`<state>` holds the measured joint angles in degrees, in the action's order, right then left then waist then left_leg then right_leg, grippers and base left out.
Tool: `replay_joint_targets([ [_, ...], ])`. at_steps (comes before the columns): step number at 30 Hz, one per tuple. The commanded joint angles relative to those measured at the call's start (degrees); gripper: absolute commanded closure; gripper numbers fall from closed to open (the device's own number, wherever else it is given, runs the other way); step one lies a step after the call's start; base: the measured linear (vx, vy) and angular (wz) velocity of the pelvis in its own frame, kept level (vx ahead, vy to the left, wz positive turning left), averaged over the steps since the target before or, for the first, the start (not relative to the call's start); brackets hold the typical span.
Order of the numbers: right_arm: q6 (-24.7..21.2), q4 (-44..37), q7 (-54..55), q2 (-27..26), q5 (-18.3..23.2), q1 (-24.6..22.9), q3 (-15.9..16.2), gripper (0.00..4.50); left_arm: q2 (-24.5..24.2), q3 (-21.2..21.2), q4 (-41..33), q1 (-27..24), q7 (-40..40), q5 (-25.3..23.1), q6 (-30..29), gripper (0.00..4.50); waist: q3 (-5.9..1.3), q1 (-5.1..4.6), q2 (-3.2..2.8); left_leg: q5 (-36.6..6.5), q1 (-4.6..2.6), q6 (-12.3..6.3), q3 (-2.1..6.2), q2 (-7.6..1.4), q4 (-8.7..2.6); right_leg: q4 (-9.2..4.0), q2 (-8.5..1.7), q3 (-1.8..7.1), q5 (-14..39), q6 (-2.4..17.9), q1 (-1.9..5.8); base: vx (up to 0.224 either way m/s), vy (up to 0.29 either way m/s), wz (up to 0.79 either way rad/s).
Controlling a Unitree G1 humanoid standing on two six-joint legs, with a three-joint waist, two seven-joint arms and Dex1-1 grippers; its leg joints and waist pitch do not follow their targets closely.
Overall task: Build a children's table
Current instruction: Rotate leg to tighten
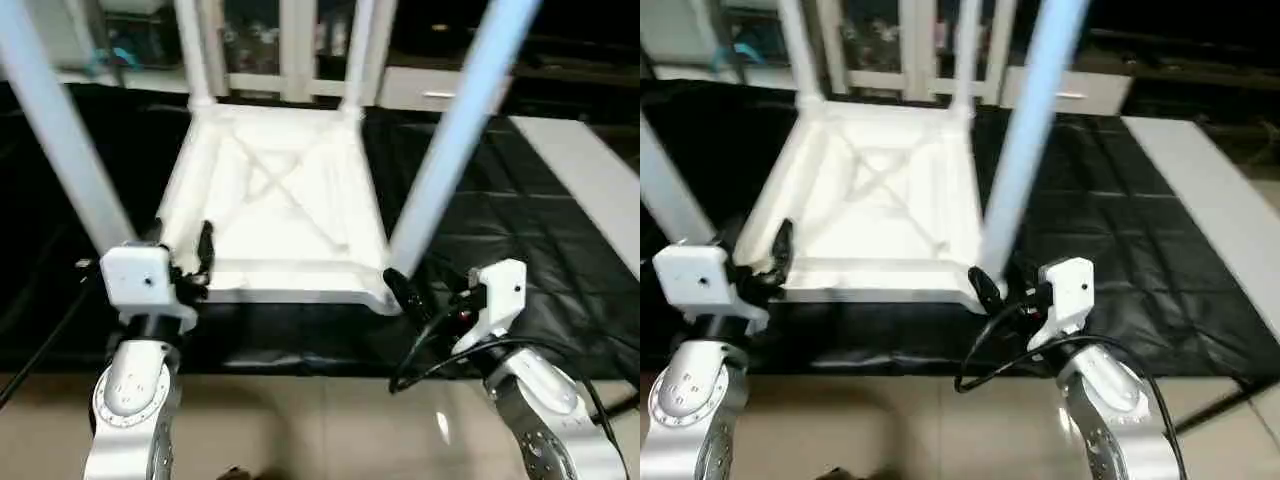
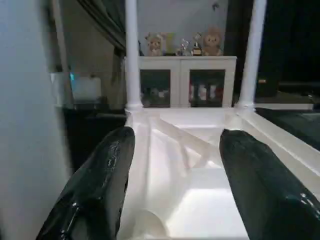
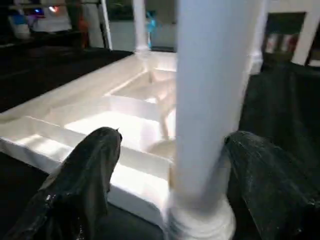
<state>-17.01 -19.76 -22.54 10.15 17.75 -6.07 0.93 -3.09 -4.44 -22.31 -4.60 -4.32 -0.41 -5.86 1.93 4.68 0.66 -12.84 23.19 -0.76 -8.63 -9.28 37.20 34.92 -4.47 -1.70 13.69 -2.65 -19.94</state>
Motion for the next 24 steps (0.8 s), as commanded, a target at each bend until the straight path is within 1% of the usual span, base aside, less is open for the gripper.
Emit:
replay_joint_targets([
  [1, 0.9, -1.1, -0.1, -0.3, 0.3, -0.3, 0.0, 0.76, -0.9, -0.1, 0.3, 0.2, -0.3, -0.6, 0.6, 1.43, -2.31, 0.8, -0.38, -2.6, 0.83, -10.87, 3.04, -4.43, -3.45, -6.06, -10.27, 5.35, -0.1, 14.9, 2.7, 0.026, 0.168, -0.02],
  [2, 1.3, -1.4, 0.3, -0.5, 0.3, -0.5, -0.2, 0.76, -1.0, 0.1, 0.3, 0.2, -0.9, -0.2, 0.6, 1.43, -2.42, 0.31, -0.82, -1.6, -0.08, -12.14, 2.52, -3.98, -5.03, -4.83, -7.03, 3.48, 0.0, 14.5, 2.15, 0.026, 0.168, -0.02],
  [3, 1.5, -1.6, 0.7, -0.8, 0.4, -0.9, -0.5, 0.76, -1.2, 0.3, 0.3, 0.2, -1.2, -0.1, 0.5, 1.43, -2.76, -1.4, -1.91, 2.7, -4.09, -16.24, 2.7, -3.37, -6.14, -0.58, -0.13, -0.51, 0.7, 13.1, -1.28, 0.025, 0.185, 0.02],
  [4, 1.7, -1.9, 1.1, -1.0, 0.6, -1.2, -0.8, 0.76, -1.3, 0.6, 0.2, 0.1, -1.5, 0.0, 0.5, 1.43, -2.65, -2.64, -2.46, 7.1, -4.78, -18.91, 3.63, -3.89, -6.45, 1.95, 1.39, -2.08, 2.3, 10.0, -2.64, -0.011, 0.169, 0.06],
  [5, 1.9, -2.1, 1.4, -1.1, 0.6, -1.6, -1.0, 0.76, -1.3, 1.0, 0.2, -0.1, -2.0, 0.3, 0.5, 1.43, -2.12, -2.53, -2.48, 6.3, -3.1, -17.01, 3.22, -4.56, -7.69, 2.14, 0.99, -2.26, 2.5, 7.2, -2.21, -0.011, 0.169, 0.06],
  [6, 2.2, -2.4, 1.7, -1.2, 0.8, -2.1, -1.2, 0.76, -1.4, 1.6, 0.2, -0.6, -2.5, 0.7, 1.0, 1.43, -2.04, -2.5, -2.04, 3.8, -2.79, -14.81, 3.03, -4.87, -7.76, 1.31, 0.12, -1.91, 2.1, 6.9, -1.88, -0.053, 0.127, 0.06],
  [7, 2.2, -2.5, 1.8, -1.3, 0.8, -2.2, -1.3, 0.76, -1.4, 1.8, 0.2, -0.8, -2.7, 0.9, 1.3, 1.43, -1.58, -2.49, -1.44, -6.9, -1.96, -7.17, 2.32, -4.14, -8.42, -0.7, -1.46, -0.7, 2.7, 7.2, -1.08, -0.072, 0.096, 0.06],
  [8, 2.3, -2.5, 1.8, -1.2, 0.9, -2.3, -1.4, 0.76, -1.4, 2.2, 0.2, -1.0, -3.3, 1.4, 1.1, 1.43, -1.6, -2.49, -1.42, -13.7, -2.06, -2.46, 2.37, -3.82, -8.62, -1.52, -2.25, -0.05, 4.1, 7.4, -0.87, -0.072, 0.096, 0.06],
  [9, 2.5, -2.5, 1.8, -1.2, 0.8, -2.3, -1.5, 0.76, -1.5, 2.6, 0.1, -1.2, -3.7, 1.6, 1.0, 1.43, -1.49, -2.84, -1.45, -25.2, -2.37, 5.49, 2.5, -3.38, -8.82, -2.74, -3.44, 0.82, 9.0, 6.6, -0.94, -0.083, 0.062, 0.0],
  [10, 2.8, -2.6, 2.0, -1.1, 0.6, -2.5, -1.9, 0.76, -1.6, 3.4, 0.0, -1.7, -4.4, 1.7, 1.7, 1.43, -1.47, -3.0, -1.59, -32.1, -2.75, 10.11, 3.08, -3.28, -8.86, -3.45, -3.93, 1.17, 13.4, 5.2, -1.21, -0.084, 0.034, -0.08],
  [11, 3.0, -2.6, 2.0, -1.0, 0.4, -2.6, -2.2, 0.76, -1.4, 3.5, -0.1, -1.7, -4.5, 2.1, 2.1, 1.43, -1.24, -3.35, -1.15, -35.8, -2.56, 11.64, 3.36, -3.1, -9.02, -4.2, -4.11, 1.3, 16.7, 3.7, -1.2, -0.084, 0.034, -0.08],
  [12, 3.3, -2.5, 2.0, -0.9, 0.3, -2.6, -2.6, 0.76, -1.3, 3.5, -0.1, -1.8, -4.5, 2.5, 2.4, 1.43, -1.21, -3.31, -1.24, -37.0, -2.73, 11.97, 3.53, -3.14, -8.98, -4.39, -4.24, 1.4, 17.8, 3.4, -1.35, -0.084, 0.019, -0.1],
  [13, 3.6, -2.2, 1.7, -0.5, 0.3, -2.7, -3.0, 0.76, -0.7, 2.8, 0.0, -1.9, -4.0, 3.2, 2.6, 1.43, -1.03, -3.43, -1.05, -38.4, -2.82, 11.84, 3.57, -3.13, -8.94, -4.9, -4.35, 1.52, 19.7, 3.1, -1.58, -0.08, 0.006, -0.08],
  [14, 3.7, -2.0, 1.4, -0.3, 0.3, -2.7, -3.2, 0.76, -0.3, 2.3, 0.0, -1.9, -3.5, 3.7, 2.7, 1.43, -0.91, -3.46, -1.01, -39.0, -2.83, 11.67, 3.59, -3.12, -8.9, -5.1, -4.44, 1.55, 20.7, 3.0, -1.63, -0.08, 0.006, -0.08],
  [15, 3.7, -1.9, 0.4, 0.6, 0.4, -2.8, -3.3, 0.76, 0.1, 1.5, 0.1, -2.1, -3.0, 4.2, 2.9, 1.43, -0.77, -3.57, -0.83, -39.8, -2.75, 11.28, 3.63, -3.1, -8.9, -5.41, -4.56, 1.49, 22.6, 2.9, -1.56, -0.073, 0.0, -0.09],
  [16, 2.9, -1.9, -2.2, 2.2, 2.1, -3.2, -3.9, 0.76, 0.7, -0.3, 0.4, -2.6, -1.7, 4.7, 4.3, 1.43, -0.52, -3.64, -0.81, -40.8, -2.75, 10.94, 3.69, -3.09, -8.89, -5.76, -4.63, 1.38, 24.7, 2.8, -1.59, -0.071, -0.001, -0.11],
  [17, 2.5, -2.0, -2.9, 2.7, 2.8, -3.3, -4.1, 0.76, 1.0, -0.9, 0.4, -2.7, -1.3, 4.9, 4.8, 1.43, -0.36, -3.81, -0.64, -41.7, -2.7, 10.42, 3.74, -3.07, -8.79, -6.1, -4.74, 1.18, 27.2, 2.6, -1.39, -0.071, -0.001, -0.11],
  [18, -0.6, -2.6, -7.5, 5.6, 6.8, -4.1, -4.8, 0.76, 2.4, -3.7, 0.7, -3.1, -0.1, 7.5, 5.4, 1.43, -0.23, -3.81, -0.88, -42.2, -2.76, 10.23, 3.84, -3.01, -8.82, -6.22, -4.79, 1.08, 28.3, 2.6, -1.32, -0.066, 0.0, -0.14],
  [19, -0.6, -2.6, -7.5, 5.6, 6.8, -4.1, -4.8, 0.76, 2.4, -3.7, 0.7, -3.1, -0.1, 7.5, 5.4, 1.43, -0.13, -4.02, -0.67, -42.7, -2.69, 9.99, 4.09, -3.06, -8.84, -6.52, -4.89, 0.71, 29.1, 2.5, -0.88, -0.062, 0.008, -0.16],
  [20, -1.4, -2.7, -11.0, 8.2, 8.4, -4.6, -5.2, 0.76, 2.6, -5.8, 1.5, -3.3, 0.7, 8.7, 5.6, 1.43, -0.09, -4.21, -0.97, -43.7, -2.62, 10.2, 4.1, -2.99, -9.17, -6.56, -4.55, 0.23, 29.1, 2.5, -0.71, -0.062, 0.008, -0.16],
  [21, -1.4, -2.7, -11.0, 8.2, 8.4, -4.6, -5.2, 0.76, 2.6, -5.8, 1.5, -3.3, 0.7, 8.7, 5.6, 1.43, -0.09, -4.21, -0.97, -43.7, -2.62, 10.2, 4.1, -2.99, -9.17, -6.56, -4.55, 0.23, 29.1, 2.5, -0.71, -0.062, 0.012, -0.14],
  [22, -1.4, -2.3, -12.2, 9.4, 8.5, -4.2, -5.7, 0.76, 1.2, -6.4, 2.7, -3.2, 0.5, 7.8, 5.9, 1.43, 0.29, -4.52, -0.99, -46.3, -2.69, 10.45, 3.98, -3.03, -10.14, -6.55, -3.73, -0.59, 28.5, 2.1, -0.54, -0.062, 0.004, -0.06],
  [23, -1.4, -1.9, -12.6, 9.8, 8.4, -3.4, -5.5, 0.76, 0.3, -6.8, 3.6, -2.3, 0.6, 7.1, 6.0, 1.43, 0.47, -4.68, -1.17, -48.7, -2.43, 10.82, 3.47, -3.12, -11.38, -5.94, -2.8, -1.31, 27.8, 2.3, -0.32, -0.062, 0.004, -0.06],
  [24, -1.3, -1.5, -13.1, 10.1, 8.2, -2.6, -5.2, 0.76, -0.7, -7.1, 4.5, -1.3, 0.7, 6.3, 6.1, 1.43, 0.59, -4.65, -1.38, -49.9, -1.99, 11.03, 2.99, -3.18, -12.34, -5.13, -2.06, -1.79, 27.2, 2.4, -0.04, -0.067, -0.015, 0.03],
])
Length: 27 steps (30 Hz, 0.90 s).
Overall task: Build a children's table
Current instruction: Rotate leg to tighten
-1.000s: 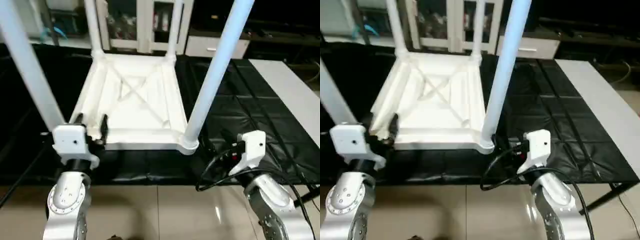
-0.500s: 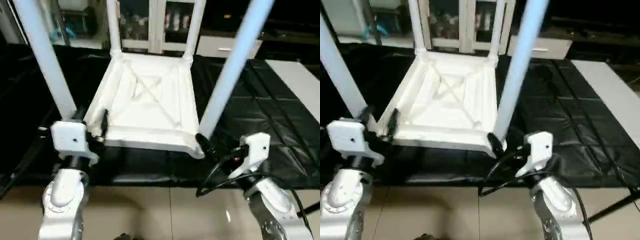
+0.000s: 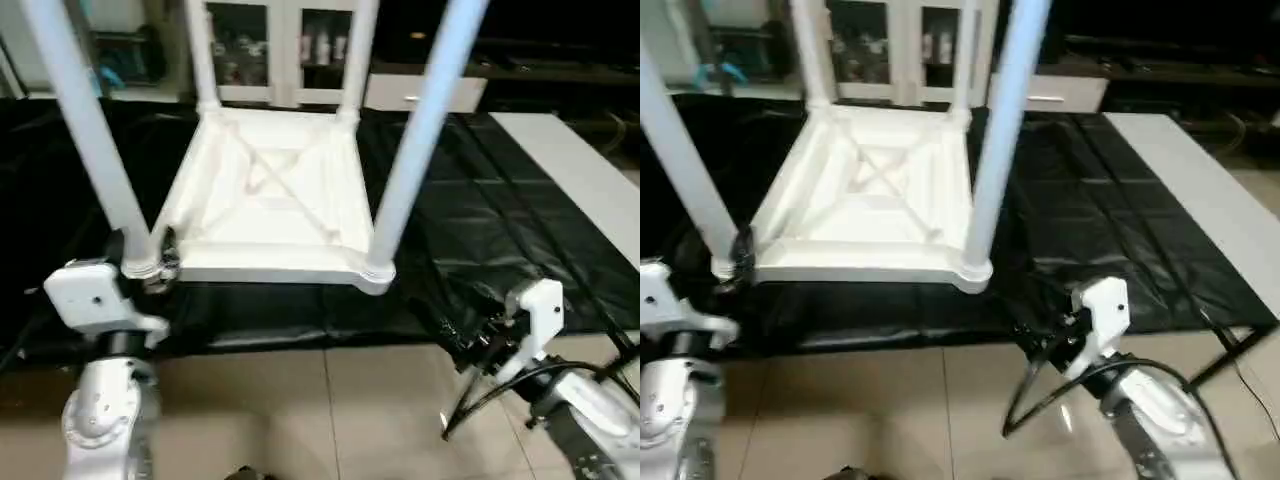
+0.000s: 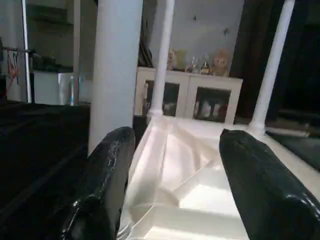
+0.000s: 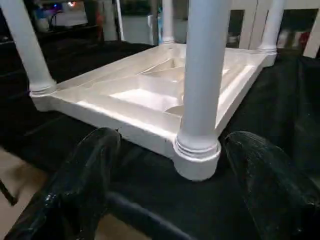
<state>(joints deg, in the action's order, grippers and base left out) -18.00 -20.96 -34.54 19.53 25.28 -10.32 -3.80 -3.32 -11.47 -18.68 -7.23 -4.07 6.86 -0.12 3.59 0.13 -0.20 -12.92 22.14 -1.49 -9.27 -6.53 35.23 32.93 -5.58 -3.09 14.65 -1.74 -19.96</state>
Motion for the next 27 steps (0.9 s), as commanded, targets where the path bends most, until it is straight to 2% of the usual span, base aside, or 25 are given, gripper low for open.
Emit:
replay_joint_targets([
  [1, -0.3, 0.0, -1.1, 0.7, 0.4, 2.4, -0.2, 0.76, -1.2, -0.4, 1.6, 2.2, 0.7, -1.5, -0.2, 1.43, -1.16, 0.61, -0.84, -51.7, 0.95, 12.27, 2.3, -6.2, -13.18, 0.79, 0.26, -1.05, 22.5, 2.3, 1.87, -0.126, -0.04, 0.1],
  [2, -0.2, 0.6, -0.6, 0.5, 0.1, 3.4, 0.1, 0.76, -1.7, -0.8, 2.4, 3.4, 0.6, -1.3, -0.7, 1.43, -1.25, 4.24, -0.25, -50.8, 6.5, 11.13, -0.85, -6.22, -17.05, 10.58, 1.65, -1.07, 15.8, 1.9, 6.44, -0.126, -0.04, 0.1],
  [3, -0.3, 1.1, -0.2, 0.1, 0.0, 4.2, 0.4, 0.76, -2.2, -1.0, 2.9, 4.3, 0.3, -0.9, -1.3, 1.43, -1.25, 4.24, -0.25, -50.8, 6.5, 11.13, -0.85, -6.22, -17.05, 10.58, 1.65, -1.07, 15.8, 1.9, 6.44, -0.114, -0.096, 0.25],
  [4, -0.2, 3.0, 1.1, -0.9, -0.8, 7.1, 1.6, 0.76, -3.7, -1.7, 5.1, 7.5, -0.9, 0.3, -2.9, 1.13, -2.47, 2.52, 5.95, -19.8, -5.84, 10.0, -0.81, -2.48, 3.19, -3.53, -5.28, 4.83, 47.7, -1.9, -7.03, -0.021, -0.167, 0.2],
  [5, -0.2, 3.5, 1.5, -1.0, -1.2, 7.8, 2.1, 0.76, -4.0, -1.9, 5.6, 8.3, -1.2, 0.7, -3.0, 1.06, -1.81, 2.67, 3.1, -0.2, -1.13, 3.87, 4.7, -0.76, 5.78, -8.37, -7.92, 9.16, 56.8, 3.3, -3.67, -0.021, -0.167, 0.2],
  [6, -0.2, 4.3, 1.6, -1.4, -1.7, 8.9, 3.1, 0.76, -4.8, -2.2, 6.4, 10.0, -1.0, 0.5, -3.7, 1.06, -1.04, 3.17, 2.48, 0.4, 0.79, 3.66, 6.54, -1.45, 6.56, -7.12, -9.5, 9.3, 52.2, 6.1, -1.08, 0.015, -0.072, -0.07],
  [7, -0.3, 5.1, 1.4, -1.7, -2.1, 10.1, 4.1, 0.76, -5.6, -2.6, 7.3, 11.7, -0.5, 0.1, -4.4, 1.06, -1.12, 3.71, 1.3, -8.1, -2.58, 7.81, 7.34, -3.93, 2.81, -4.29, -6.59, 5.27, 39.7, 8.4, -1.82, -0.076, 0.022, 0.1],
  [8, -0.3, 5.2, 1.5, -1.7, -2.2, 10.1, 4.1, 0.76, -5.6, -2.6, 7.3, 11.8, -0.5, 0.2, -4.4, 0.86, -1.68, 2.89, 0.72, -28.1, -4.18, 10.71, 7.13, -6.15, -2.98, -0.3, -0.34, 3.06, 25.0, 7.2, -3.18, -0.076, 0.022, 0.1],
  [9, 0.1, 6.3, 2.2, -2.4, -3.1, 11.0, 4.6, 0.76, -5.9, -3.0, 7.8, 12.9, -0.1, 0.2, -4.8, 0.71, -1.68, 2.89, 0.72, -28.1, -4.18, 10.71, 7.13, -6.15, -2.98, -0.3, -0.34, 3.06, 25.0, 7.2, -3.18, -0.116, 0.001, 0.26],
  [10, 0.1, 8.2, 3.7, -3.7, -4.3, 12.7, 4.9, 0.76, -6.6, -3.4, 8.7, 14.8, 1.5, -0.8, -6.0, 0.63, -2.18, 2.38, -0.64, -31.0, -3.12, 10.98, 6.97, -6.56, -5.56, 0.67, -0.7, 2.66, 5.0, 8.5, -1.25, 0.0, 0.0, 0.0],
  [11, 0.3, 8.8, 4.1, -4.3, -4.6, 13.4, 4.9, 0.76, -6.6, -3.6, 8.6, 15.5, 1.9, -0.4, -6.3, 0.63, -2.32, 2.19, -0.52, -29.2, -2.65, 10.21, 6.81, -6.39, -5.88, 0.42, -1.1, 2.48, 2.4, 8.7, -0.48, 0.0, 0.0, 0.0],
  [12, 0.4, 9.0, 4.1, -4.4, -4.6, 13.6, 4.9, 0.76, -6.6, -3.6, 8.7, 15.7, 2.0, -0.3, -6.3, 0.59, -2.22, 1.98, -0.6, -27.2, -1.78, 9.69, 6.63, -6.0, -6.3, -0.06, -1.8, 2.3, 2.5, 8.6, 0.25, 0.0, 0.0, 0.0],
  [13, 0.3, 9.4, 4.3, -4.8, -4.7, 14.2, 4.9, 0.76, -6.5, -3.7, 8.6, 16.4, 2.2, 0.2, -6.6, 0.46, -2.0, 1.86, -0.36, -27.9, -1.5, 9.75, 6.56, -5.98, -6.38, -0.68, -2.22, 2.3, 5.4, 8.2, 0.37, 0.0, 0.0, 0.0],
  [14, 0.3, 9.8, 4.5, -5.0, -4.8, 14.7, 5.0, 0.76, -6.4, -3.4, 8.4, 16.7, 1.8, 0.4, -7.0, 0.46, -1.87, 1.61, 0.02, -29.8, -1.51, 10.51, 5.91, -5.65, -5.98, -1.88, -3.04, 2.79, 14.5, 7.6, -0.31, 0.0, 0.0, 0.0],
  [15, 0.5, 10.4, 5.4, -5.4, -5.3, 15.3, 5.0, 0.76, -6.4, -2.2, 7.9, 16.3, 0.6, 0.3, -7.2, 0.23, -1.9, 1.5, 0.25, -29.8, -1.5, 10.49, 5.76, -5.59, -5.86, -2.21, -3.27, 2.96, 16.5, 7.5, -0.42, 0.0, 0.0, 0.0],
  [16, 0.8, 11.0, 6.9, -5.8, -6.0, 15.8, 4.9, 0.76, -6.2, -1.3, 7.6, 15.9, -0.5, 0.8, -7.7, 0.22, -2.12, 1.44, 0.35, -27.6, -1.32, 10.07, 5.53, -5.54, -5.79, -2.5, -3.56, 3.18, 17.8, 7.4, -0.33, 0.0, 0.0, 0.0],
  [18, 1.1, 11.6, 8.2, -6.2, -6.7, 16.1, 5.0, 0.76, -6.0, -0.4, 7.5, 15.4, -1.3, 1.0, -8.0, 0.14, -2.65, 1.46, 0.63, -20.2, -0.83, 8.79, 4.94, -5.57, -5.75, -2.38, -3.62, 3.31, 12.6, 8.1, 0.19, 0.0, 0.0, 0.0],
  [19, 0.7, 11.9, 9.2, -6.4, -7.6, 15.9, 5.5, 0.76, -5.9, 1.0, 7.7, 14.1, -1.5, -0.4, -7.7, 0.14, -2.97, 1.67, 0.8, -14.9, -0.73, 7.14, 4.44, -5.66, -5.59, -2.12, -3.42, 3.31, 7.3, 8.6, 0.34, 0.0, 0.0, 0.0],
  [20, 0.8, 11.7, 9.1, -6.3, -7.9, 15.5, 5.8, 0.76, -5.7, 1.3, 7.6, 13.6, -1.2, -0.8, -7.2, 0.14, -3.42, 1.85, 0.39, -11.9, -0.93, 5.88, 3.92, -5.85, -5.48, -1.76, -3.22, 3.16, 3.2, 9.6, 0.27, 0.0, 0.0, 0.0],
  [21, 0.8, 11.5, 8.9, -6.2, -8.3, 15.1, 6.3, 0.76, -5.4, 1.6, 7.5, 13.0, -0.8, -1.4, -6.5, 0.14, -3.5, 1.79, 0.39, -11.4, -0.8, 5.61, 3.68, -5.87, -5.37, -1.6, -2.9, 3.12, 1.2, 10.1, 0.1, 0.0, 0.0, 0.0],
  [22, 0.9, 10.6, 8.4, -5.7, -9.2, 13.4, 7.3, 0.76, -4.3, 2.6, 6.5, 11.2, 0.5, -2.6, -4.9, 0.14, -3.66, 1.74, 0.49, -9.3, -0.38, 4.83, 3.43, -5.8, -5.29, -1.3, -2.84, 3.05, -3.2, 10.7, 0.58, 0.067, -0.029, -0.04],
  [23, 1.0, 10.3, 8.5, -5.9, -9.1, 12.9, 7.2, 0.76, -3.9, 2.9, 6.0, 10.6, 0.8, -2.7, -4.8, 0.14, -3.9, 1.92, 0.49, -5.9, -0.5, 3.66, 3.13, -5.78, -4.9, -1.01, -2.9, 3.11, -8.2, 11.5, 0.71, 0.067, -0.029, -0.04],
  [25, 0.8, 9.9, 9.2, -6.4, -8.5, 12.3, 6.4, 0.76, -3.4, 3.6, 5.0, 9.9, 0.5, -2.4, -4.3, 0.14, -4.03, 1.97, 0.43, -2.7, -0.3, 2.41, 3.08, -5.82, -4.68, -0.63, -2.91, 3.09, -12.9, 12.4, 0.95, 0.062, -0.026, -0.04],
  [26, 0.7, 9.8, 9.6, -6.4, -8.5, 12.1, 6.2, 0.76, -3.3, 4.1, 4.7, 9.6, 0.1, -2.5, -3.7, 0.14, -4.15, 2.06, 0.61, -0.1, -0.4, 0.65, 2.8, -5.73, -4.29, -0.39, -2.75, 3.06, -16.1, 13.7, 0.9, 0.054, -0.024, -0.03],
  [27, 0.7, 9.8, 10.0, -6.5, -8.5, 11.9, 6.0, 0.76, -3.1, 4.7, 4.6, 9.7, -0.2, -2.6, -3.5, 0.14, -4.04, 2.18, 0.36, -1.8, -0.54, 0.55, 2.77, -5.85, -4.5, -0.49, -2.8, 3.0, -14.3, 13.9, 1.03, 0.0, 0.0, 0.0],
])
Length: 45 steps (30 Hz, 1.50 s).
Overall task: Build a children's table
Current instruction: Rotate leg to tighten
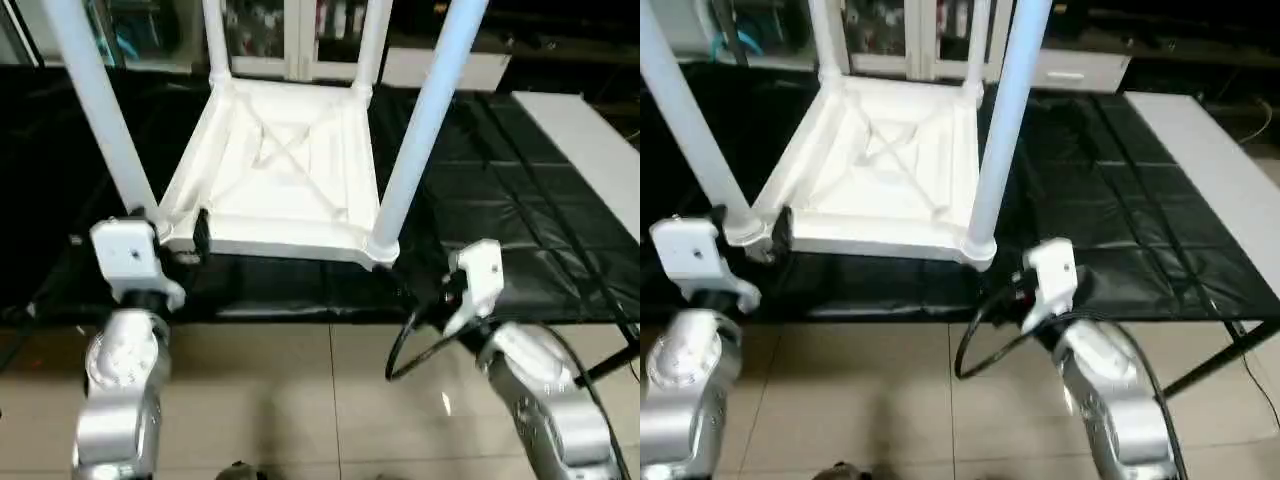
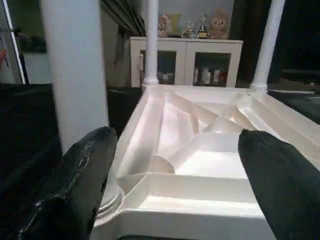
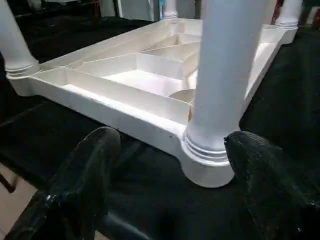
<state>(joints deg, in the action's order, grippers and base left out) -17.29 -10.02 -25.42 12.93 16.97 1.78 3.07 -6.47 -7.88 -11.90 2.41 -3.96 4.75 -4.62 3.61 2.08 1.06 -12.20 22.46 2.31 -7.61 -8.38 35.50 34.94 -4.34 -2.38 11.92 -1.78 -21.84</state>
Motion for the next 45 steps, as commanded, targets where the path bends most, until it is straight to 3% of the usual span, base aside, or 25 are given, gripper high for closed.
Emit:
replay_joint_targets([
  [1, 0.1, -1.1, 1.1, 0.1, -0.3, -0.3, -1.0, 0.76, 0.2, 1.6, -2.2, 0.1, -0.6, -0.5, 1.0, 0.14, -3.63, 0.18, -0.8, -9.4, -1.21, -2.66, 0.93, -4.35, -5.49, -3.12, -4.01, 2.26, -4.1, 14.0, 3.0, 0.0, 0.0, 0.0],
  [4, 0.1, -1.0, 1.5, -0.2, -0.1, -0.3, -1.3, 0.76, 0.4, 2.5, -1.7, 0.9, -0.5, -0.6, 0.8, 0.14, -2.5, -0.01, -0.62, -28.6, -2.83, -0.58, -0.35, -3.72, -6.27, -5.97, -4.39, 2.54, 24.7, 10.7, 2.75, 0.0, 0.0, 0.0],
  [7, 0.3, -1.1, 1.6, -0.4, -0.4, -0.2, -1.3, 0.76, 0.6, 3.2, -1.2, 1.7, -0.7, -1.0, 0.8, 0.14, -2.12, 1.16, -0.01, -24.1, -2.99, -2.89, -0.99, -3.14, -5.23, -9.46, -7.9, 4.87, 48.7, 1.7, 3.65, 0.0, 0.0, 0.0],
  [9, 0.5, -1.1, 1.8, -0.4, -0.6, -0.3, -1.3, 0.76, 0.5, 3.5, -1.1, 1.8, -1.1, -1.1, 0.8, 0.14, -2.72, 2.03, -0.31, -17.6, -1.8, -4.9, -0.77, -3.16, -4.01, -9.95, -10.1, 6.41, 50.5, -1.3, 4.79, 0.016, 0.036, -0.03],
  [11, 0.6, -1.1, 2.0, -0.5, -0.7, -0.5, -1.3, 0.76, 0.5, 3.7, -1.0, 1.8, -1.2, -1.3, 1.0, 0.14, -3.66, 2.65, -0.95, -10.9, -1.75, -8.44, -1.16, -2.79, -5.25, -8.25, -7.56, 4.77, 33.7, 0.7, 5.14, 0.074, 0.115, -0.05],
  [12, 0.7, -1.1, 2.1, -0.5, -0.7, -0.6, -1.3, 0.76, 0.5, 3.8, -1.0, 1.8, -0.9, -1.5, 1.0, 0.14, -3.82, 2.51, -1.21, -9.9, -2.99, -9.59, -1.65, -2.59, -5.83, -7.45, -6.07, 3.88, 28.0, 1.3, 4.28, 0.101, 0.137, 0.06],
  [13, 0.8, -1.2, 2.3, -0.6, -0.7, -0.7, -1.1, 0.76, 0.2, 4.2, -0.9, 2.0, 0.1, -2.9, 1.2, 0.14, -4.56, 1.37, -2.08, -5.1, -7.64, -13.28, -0.87, -2.67, -6.33, -3.97, -2.46, 1.43, 12.4, 2.5, 1.2, 0.134, 0.149, 0.11],
  [14, 0.9, -1.2, 2.4, -0.6, -0.8, -0.7, -1.1, 0.76, 0.0, 4.3, -0.8, 2.0, 0.1, -3.2, 1.3, 0.14, -4.28, -0.22, -2.16, -2.4, -9.15, -15.76, 0.71, -3.22, -6.35, -1.59, -0.53, 0.0, 6.8, 2.7, -1.18, 0.134, 0.149, 0.11],
  [15, 0.9, -1.1, 2.5, -0.8, -0.9, -0.8, -0.9, 0.76, -0.5, 4.9, -0.6, 2.1, 0.3, -4.4, 1.3, 0.14, -4.88, -1.28, -1.73, 12.0, -11.51, -22.46, 3.07, -4.43, -4.05, 1.46, -0.31, -0.34, 1.4, 0.1, -4.67, 0.137, 0.126, 0.1],
  [16, 1.0, -1.1, 2.6, -0.8, -1.0, -0.7, -0.8, 0.76, -0.9, 5.5, -0.5, 2.2, 0.6, -5.6, 1.4, 0.14, -4.73, -0.6, -1.1, 26.0, -8.66, -24.48, 3.6, -5.6, -2.51, 1.15, -1.63, 1.01, -2.5, -0.9, -4.35, 0.082, 0.075, 0.08],
  [17, 1.0, -1.1, 2.6, -0.9, -1.0, -0.7, -0.8, 0.76, -0.8, 5.6, -0.5, 2.2, 0.6, -5.7, 1.5, 0.14, -5.01, 0.01, -0.7, 31.4, -5.78, -20.56, 2.58, -4.47, -1.08, 0.09, -2.2, 2.02, -10.4, 5.3, -2.0, 0.082, 0.075, 0.08],
  [18, 1.0, -1.0, 2.6, -0.9, -1.0, -0.7, -0.8, 0.76, -0.8, 5.7, -0.5, 2.2, 0.7, -5.8, 1.5, 0.14, -4.76, 0.19, -1.15, 32.2, -5.28, -18.36, 2.15, -4.26, -1.25, 0.36, -1.56, 1.65, -12.3, 10.7, -2.01, 0.0, 0.0, 0.0],
  [19, 1.0, -1.0, 2.6, -0.9, -1.1, -0.6, -0.8, 0.76, -0.6, 5.6, -0.4, 2.4, 0.8, -5.7, 1.2, 0.14, -5.34, -0.3, -1.78, 36.6, -5.32, -17.5, 3.61, -6.23, -1.64, 2.08, -0.11, 0.58, -12.0, 17.5, -2.05, 0.0, 0.0, 0.0],
  [20, 1.0, -0.9, 2.5, -0.9, -1.1, -0.5, -0.8, 0.76, -0.4, 5.5, -0.3, 2.5, 0.8, -5.5, 1.0, 0.14, -5.61, -0.65, -2.21, 37.2, -5.2, -18.64, 3.98, -6.71, -2.11, 2.77, 0.0, -0.23, -10.0, 18.2, -1.96, 0.0, 0.0, 0.0],
  [22, 1.0, -0.8, 2.4, -0.9, -1.2, -0.4, -1.0, 0.76, -0.3, 5.5, -0.3, 2.7, 0.9, -5.4, 0.3, 0.14, -5.82, -0.88, -3.28, 30.0, -4.15, -27.1, 5.49, -10.51, -4.09, 4.03, 0.11, -2.55, 1.2, 12.8, -2.71, -0.036, -0.069, 0.02],
  [24, 1.1, -0.7, 2.4, -0.9, -1.3, -0.3, -1.1, 0.76, 0.2, 5.0, -0.2, 3.0, 0.9, -4.2, -0.3, 0.14, -5.74, -0.83, -2.6, 24.2, -3.76, -31.77, 5.76, -10.8, -3.99, 4.47, -1.1, -1.08, 4.8, 8.4, -3.38, -0.059, -0.105, 0.02],
  [26, 1.0, -0.7, 2.3, -0.8, -1.3, -0.2, -1.0, 0.76, 0.2, 4.8, -0.1, 3.2, 1.3, -4.5, -0.5, 0.14, -5.39, -0.19, 0.0, 11.6, -0.49, -28.63, 2.0, -4.48, 0.22, -1.4, -4.9, 2.35, -1.3, 13.0, -0.8, -0.076, -0.146, -0.03],
  [27, 1.0, -0.6, 2.3, -0.8, -1.3, -0.2, -1.1, 0.76, 0.2, 4.7, 0.0, 3.3, 1.5, -4.7, -0.9, 0.14, -4.88, 1.61, 0.75, 2.0, 0.8, -17.9, 0.15, -0.9, 2.57, -4.78, -8.65, 3.98, 6.9, 14.2, 1.48, -0.092, -0.13, 0.0],
  [28, 1.1, -0.6, 2.3, -0.8, -1.3, -0.2, -1.1, 0.76, 0.2, 4.6, 0.1, 3.3, 1.7, -4.8, -1.1, 0.14, -3.66, 2.15, 0.81, -3.4, 0.68, -9.1, 0.76, -2.25, 0.75, -5.62, -8.79, 3.56, 20.5, 10.2, 1.36, -0.098, -0.116, -0.05],
  [29, 1.1, -0.6, 2.2, -0.9, -1.2, 0.0, -1.2, 0.76, 0.3, 4.4, 0.3, 3.5, 1.9, -4.6, -1.4, 0.14, -3.37, 2.11, 0.31, -7.7, 0.15, -4.19, 0.92, -2.87, -1.18, -5.65, -6.98, 2.66, 30.8, 6.6, 1.29, -0.098, -0.116, -0.05],
  [31, 1.2, -0.5, 2.1, -0.9, -1.0, 0.3, -1.4, 0.76, 0.3, 3.9, 0.7, 3.9, 2.4, -4.6, -1.9, 0.14, -2.86, 1.38, -0.24, -16.4, -1.6, -1.15, 0.88, -3.31, -2.89, -6.52, -5.0, 1.3, 37.6, 3.7, 0.1, -0.047, -0.05, -0.02],
  [33, 1.4, -0.4, 2.0, -1.0, -0.8, 0.5, -1.7, 0.76, 0.4, 3.7, 0.9, 4.0, 2.4, -4.3, -1.9, 0.14, -2.74, 1.0, -0.4, -19.9, -2.16, -0.29, 1.09, -3.8, -3.8, -6.49, -4.44, 0.91, 35.4, 3.9, 0.05, -0.067, -0.042, 0.07],
  [35, 1.3, -0.4, 1.6, -0.9, -0.4, 0.5, -1.8, 0.76, 0.3, 3.9, 0.7, 4.0, 2.4, -4.8, -2.3, 0.14, -3.0, 0.64, -1.07, -20.6, -1.81, 0.52, 1.64, -5.14, -5.53, -5.69, -4.4, 0.61, 22.7, 6.7, 1.56, -0.069, -0.004, 0.05],
  [39, 0.7, -1.1, -0.7, -0.1, 1.0, 0.1, -1.3, 0.76, -0.1, 3.9, 0.7, 4.7, 2.8, -5.9, -2.0, 0.14, -2.97, 0.39, -1.55, -22.8, -2.29, 1.39, 1.6, -5.26, -5.79, -5.83, -4.66, 0.75, 21.4, 8.5, 1.61, 0.0, 0.0, 0.0],
  [45, 1.2, -0.1, -1.8, -0.1, 0.9, 1.3, -0.8, 0.76, 0.2, 0.3, 2.2, 8.1, 2.6, -1.1, -3.8, 0.06, -3.49, 0.52, -1.33, -17.0, -1.85, 1.15, 1.06, -5.22, -5.64, -4.78, -4.91, 1.29, 11.7, 11.1, 2.05, 0.0, 0.0, 0.0],
])
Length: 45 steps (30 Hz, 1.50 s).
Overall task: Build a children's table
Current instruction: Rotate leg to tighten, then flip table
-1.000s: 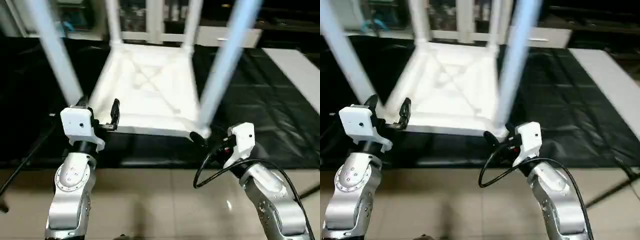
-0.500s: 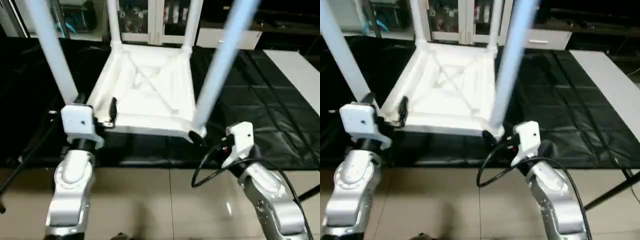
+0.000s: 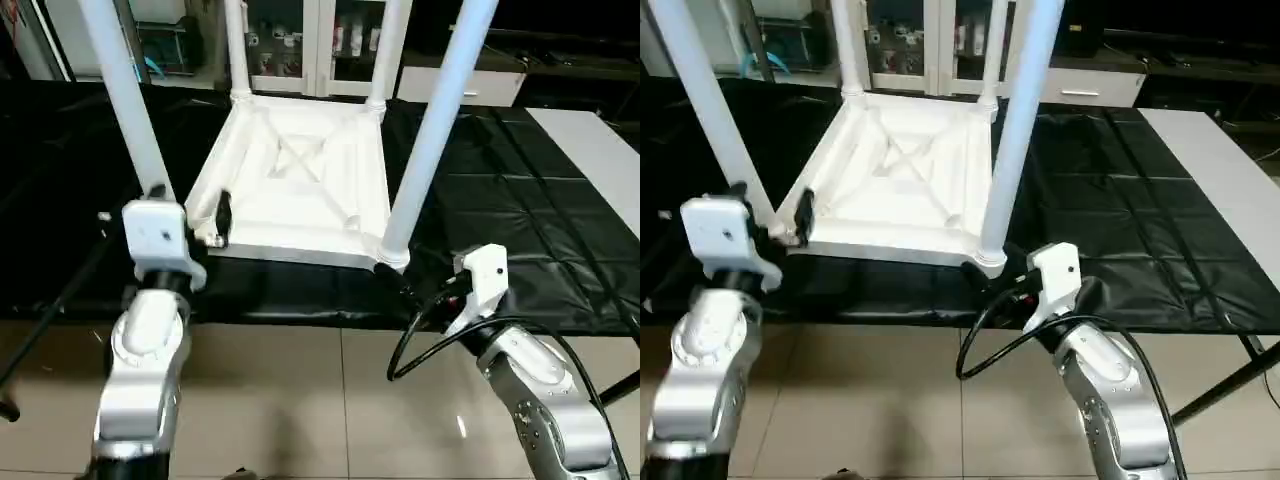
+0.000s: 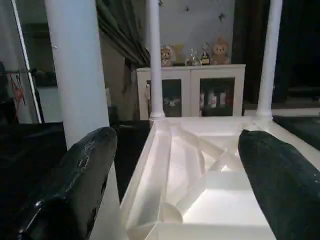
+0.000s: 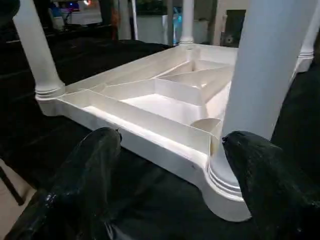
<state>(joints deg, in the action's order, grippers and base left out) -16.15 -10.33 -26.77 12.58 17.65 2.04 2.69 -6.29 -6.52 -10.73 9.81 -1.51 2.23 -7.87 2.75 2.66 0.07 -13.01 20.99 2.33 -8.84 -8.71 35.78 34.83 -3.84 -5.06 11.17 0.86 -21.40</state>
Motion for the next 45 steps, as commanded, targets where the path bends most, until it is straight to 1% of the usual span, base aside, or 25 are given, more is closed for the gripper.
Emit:
replay_joint_targets([
  [1, 0.2, 0.5, -0.6, 0.1, 0.4, 1.5, -0.4, 0.76, 0.1, -1.9, 1.7, 1.5, 0.7, 1.9, -0.5, 0.06, -2.84, 0.01, -0.42, -13.0, -0.22, 0.27, 2.13, -4.76, -5.69, -4.31, -5.44, 4.02, 9.5, 9.2, 1.75, 0.0, 0.0, 0.0],
  [4, 0.0, 0.2, -1.4, 0.2, 0.8, 1.6, 0.0, 0.76, -0.1, -4.0, 3.6, 3.6, 2.0, 2.8, -1.8, 0.06, -3.3, 0.04, -0.67, -7.5, -0.06, -1.07, 2.09, -4.89, -5.24, -3.34, -5.38, 3.94, 2.1, 10.7, 2.13, 0.0, 0.0, 0.0],
  [6, 0.0, 0.1, -1.6, 0.2, 0.9, 1.6, 0.2, 0.76, -0.2, -4.7, 4.4, 4.6, 2.6, 2.9, -2.1, 0.06, -3.41, 0.09, -0.6, -5.7, 0.0, -1.7, 2.0, -4.84, -5.08, -3.07, -5.29, 3.93, -0.7, 11.3, 2.24, 0.0, 0.0, 0.0],
  [8, 0.1, -0.1, -2.0, 0.3, 1.0, 1.5, 0.4, 0.76, -0.4, -5.9, 5.5, 6.1, 3.4, 3.2, -2.1, 0.06, -3.67, 0.29, -0.63, -2.5, -0.09, -3.36, 1.83, -4.81, -4.67, -2.59, -5.34, 3.91, -5.9, 12.9, 2.33, 0.0, 0.0, 0.0],
  [10, 0.0, -0.2, -2.1, 0.3, 1.1, 1.4, 0.5, 0.76, -0.4, -6.4, 6.0, 6.7, 3.8, 3.4, -2.0, 0.06, -3.48, 0.32, -0.61, -3.6, -0.07, -3.69, 1.75, -4.86, -4.79, -2.77, -5.36, 3.89, -4.7, 13.2, 2.3, 0.0, 0.0, 0.0],
  [11, 0.0, -0.3, -2.1, 0.3, 1.1, 1.4, 0.5, 0.76, -0.3, -6.8, 6.1, 7.1, 4.3, 3.6, -1.9, 0.06, -3.36, 0.39, -0.63, -5.2, -0.13, -3.5, 1.76, -4.98, -4.96, -2.93, -5.44, 3.88, -2.5, 13.2, 2.33, 0.0, 0.0, 0.0],
  [12, 0.1, -0.2, -2.1, 0.3, 1.1, 1.5, 0.5, 0.76, -0.2, -7.0, 6.3, 7.4, 4.7, 3.7, -1.7, 0.06, -3.3, 0.47, -1.13, -6.1, -0.21, -3.15, 1.83, -5.03, -5.01, -2.96, -5.41, 3.87, -1.4, 13.2, 2.24, 0.0, 0.0, 0.0],
  [13, 0.1, 0.0, -2.2, 0.3, 1.0, 1.7, 0.4, 0.76, 0.0, -7.4, 6.9, 8.0, 5.0, 4.0, -1.5, 0.06, -3.03, 0.37, -0.82, -9.4, -0.32, -2.06, 1.79, -5.11, -5.36, -3.41, -5.3, 3.91, 2.7, 12.5, 2.16, 0.0, 0.0, 0.0],
  [14, 0.2, 0.0, -2.3, 0.2, 1.0, 1.7, 0.5, 0.76, 0.0, -7.6, 7.4, 8.6, 5.3, 3.9, -1.2, 0.06, -2.92, 0.34, -0.92, -11.2, -0.39, -1.21, 1.76, -5.02, -5.47, -3.71, -5.25, 3.98, 5.0, 12.0, 2.03, 0.0, 0.0, 0.0],
  [16, 0.4, 0.1, -2.5, -0.1, 0.9, 1.9, 0.5, 0.76, -0.2, -8.1, 9.4, 10.2, 5.8, 3.9, -1.1, 0.06, -2.87, 0.41, -1.08, -12.9, -0.52, -0.24, 1.82, -4.94, -5.57, -3.94, -5.26, 4.06, 7.3, 11.2, 1.91, 0.0, 0.0, 0.0],
  [17, 0.4, 0.2, -2.5, -0.1, 0.9, 1.9, 0.6, 0.76, -0.3, -8.2, 9.7, 10.5, 5.7, 4.0, -1.1, 0.06, -2.86, 0.46, -0.83, -13.7, -0.75, 0.1, 1.72, -4.9, -5.54, -4.2, -5.26, 4.13, 8.4, 10.7, 1.7, 0.0, 0.0, 0.0],
  [20, 0.4, 0.2, -2.9, -0.2, 1.1, 2.2, 0.7, 0.76, -1.4, -8.9, 13.9, 13.8, 4.2, 5.2, -1.3, 0.06, -2.84, 0.55, -0.87, -13.7, -0.5, 0.54, 1.9, -4.76, -5.7, -4.24, -5.3, 4.1, 10.0, 9.7, 1.79, 0.0, 0.0, 0.0],
  [21, 0.3, 0.2, -3.4, -0.2, 1.4, 2.3, 0.8, 0.76, -1.8, -9.2, 15.4, 14.9, 4.0, 5.4, -1.2, 0.06, -2.9, 0.56, -0.76, -13.5, -0.48, 0.54, 1.9, -4.74, -5.69, -4.26, -5.29, 4.08, 9.9, 9.5, 1.8, 0.0, 0.0, 0.0],
  [24, 0.0, -0.3, -4.8, 0.1, 2.2, 2.3, 1.3, 0.76, -3.2, -9.2, 19.1, 17.5, 2.7, 5.5, -1.1, 0.06, -3.07, 0.58, -0.92, -12.0, -0.47, 0.31, 2.0, -4.74, -5.61, -4.02, -5.33, 4.09, 7.8, 9.5, 1.79, 0.0, 0.0, 0.0],
  [25, -0.8, -1.2, -6.7, 0.6, 3.6, 2.2, 1.8, 0.76, -4.8, -9.4, 23.2, 20.1, 2.8, 4.8, -0.5, 0.06, -3.02, 0.59, -1.03, -11.7, -0.34, 0.03, 1.97, -4.7, -5.6, -4.07, -5.3, 4.06, 6.8, 9.8, 1.83, 0.0, 0.0, 0.0],
  [26, -1.1, -1.8, -7.7, 1.0, 4.1, 2.1, 2.1, 0.76, -5.5, -9.8, 25.2, 21.5, 2.8, 4.9, -0.4, 0.06, -3.33, 0.66, -1.45, -10.7, -0.45, -0.07, 2.06, -4.67, -5.43, -3.6, -5.34, 4.06, 5.0, 10.1, 1.98, 0.0, 0.0, 0.0],
  [27, -1.3, -2.4, -8.8, 1.5, 4.7, 2.0, 2.3, 0.76, -6.2, -10.3, 27.2, 22.8, 2.9, 5.0, -0.3, 0.06, -3.21, 0.6, -1.3, -10.5, -0.37, -0.35, 1.98, -4.59, -5.46, -3.82, -5.17, 4.03, 4.5, 10.0, 1.92, 0.0, 0.0, 0.0],
  [28, -1.5, -2.7, -9.3, 1.6, 5.1, 2.0, 2.4, 0.76, -6.7, -10.3, 28.1, 23.5, 2.7, 4.8, 0.0, 0.06, -3.33, 0.65, -1.38, -9.8, -0.48, -0.53, 2.1, -4.72, -5.44, -3.54, -5.24, 4.0, 2.8, 10.3, 2.07, 0.0, 0.0, 0.0],
  [30, -1.5, -3.2, -10.5, 2.1, 5.8, 1.9, 2.4, 0.76, -7.5, -10.5, 29.7, 24.7, 1.8, 5.0, 0.5, 0.06, -3.41, 0.69, -1.39, -8.2, -0.25, -0.83, 2.1, -4.91, -5.34, -3.19, -5.5, 3.97, 0.3, 11.5, 2.23, 0.0, 0.0, 0.0],
  [31, -1.4, -3.3, -10.9, 2.2, 5.9, 1.8, 2.3, 0.76, -7.9, -10.4, 30.4, 25.2, 1.2, 5.2, 0.7, 0.32, -3.47, 0.75, -1.47, -7.7, -0.33, -1.01, 2.04, -4.98, -5.26, -3.06, -5.53, 3.96, -0.9, 12.3, 2.21, 0.0, 0.0, 0.0],
  [33, -1.3, -3.3, -11.0, 2.3, 6.0, 1.8, 2.2, 0.76, -8.2, -10.4, 31.4, 25.6, 0.6, 5.5, 0.9, 0.41, -3.5, 0.78, -1.49, -7.4, -0.35, -1.26, 1.96, -4.99, -5.23, -2.91, -5.57, 3.96, -1.7, 13.0, 2.22, 0.0, 0.0, 0.0],
  [36, -1.1, -3.1, -10.8, 2.2, 6.1, 1.9, 2.2, 0.76, -8.6, -10.0, 32.2, 25.9, -0.4, 6.0, 0.7, 0.72, -3.39, 0.83, -1.46, -8.3, -0.43, -1.2, 1.87, -4.98, -5.29, -3.06, -5.67, 4.02, -0.3, 13.4, 2.16, 0.0, 0.0, 0.0],
  [39, -1.0, -2.9, -10.3, 1.8, 6.3, 1.9, 2.1, 0.76, -8.6, -9.2, 31.6, 25.6, -2.0, 6.9, -1.3, 0.86, -3.18, 0.91, -1.28, -10.1, -0.51, -0.6, 1.85, -5.12, -5.52, -3.27, -5.75, 4.08, 2.7, 13.3, 2.07, 0.0, 0.0, 0.0],
  [41, -1.0, -2.9, -10.3, 1.7, 6.3, 1.8, 2.1, 0.76, -8.6, -9.3, 31.2, 25.6, -2.2, 7.1, -2.3, 1.09, -3.07, 0.97, -1.35, -11.6, -0.63, 0.01, 1.82, -5.15, -5.62, -3.55, -5.79, 4.17, 4.8, 13.0, 1.89, 0.0, 0.0, 0.0],
  [45, -0.9, -3.0, -10.4, 1.6, 6.1, 1.7, 2.1, 0.76, -8.9, -9.1, 30.2, 25.9, -3.0, 7.7, -4.6, 1.36, -3.03, 0.94, -1.41, -11.8, -0.53, 0.35, 1.9, -5.1, -5.7, -3.58, -5.75, 4.19, 5.2, 12.6, 1.89, 0.0, 0.0, 0.0],
])
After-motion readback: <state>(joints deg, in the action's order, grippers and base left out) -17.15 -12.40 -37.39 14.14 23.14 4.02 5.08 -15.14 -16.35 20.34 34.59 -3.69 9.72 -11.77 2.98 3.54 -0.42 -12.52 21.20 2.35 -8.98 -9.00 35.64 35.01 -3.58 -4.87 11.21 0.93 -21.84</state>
